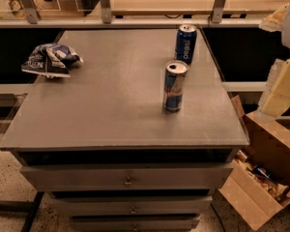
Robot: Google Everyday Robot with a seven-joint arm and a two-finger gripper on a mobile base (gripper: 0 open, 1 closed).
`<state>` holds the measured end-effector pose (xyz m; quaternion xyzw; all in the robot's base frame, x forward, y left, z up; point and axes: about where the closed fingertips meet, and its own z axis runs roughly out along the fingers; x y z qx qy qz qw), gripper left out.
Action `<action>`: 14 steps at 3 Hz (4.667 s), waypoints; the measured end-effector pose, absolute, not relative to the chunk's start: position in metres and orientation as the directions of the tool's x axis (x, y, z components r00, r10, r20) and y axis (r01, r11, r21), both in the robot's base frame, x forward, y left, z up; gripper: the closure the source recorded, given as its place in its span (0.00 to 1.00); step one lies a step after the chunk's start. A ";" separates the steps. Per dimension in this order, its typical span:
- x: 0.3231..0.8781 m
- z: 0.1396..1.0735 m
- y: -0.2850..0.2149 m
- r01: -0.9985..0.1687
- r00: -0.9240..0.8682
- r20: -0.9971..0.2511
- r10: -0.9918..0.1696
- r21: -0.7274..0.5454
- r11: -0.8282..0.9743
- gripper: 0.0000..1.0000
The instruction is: Pick redbull can
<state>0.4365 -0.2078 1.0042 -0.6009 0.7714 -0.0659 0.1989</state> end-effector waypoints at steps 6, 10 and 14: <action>0.503 0.895 -0.080 -0.897 -0.076 -0.840 -0.537 -0.177 0.405 0.00; 0.570 0.851 -0.026 -0.892 -0.150 -0.972 -0.181 0.054 0.449 0.64; 0.581 0.960 -0.048 -0.931 -0.097 -0.994 -0.049 0.074 0.356 1.00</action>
Offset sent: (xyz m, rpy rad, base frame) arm 0.0183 0.0241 -0.0363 0.2617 -0.0023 0.0255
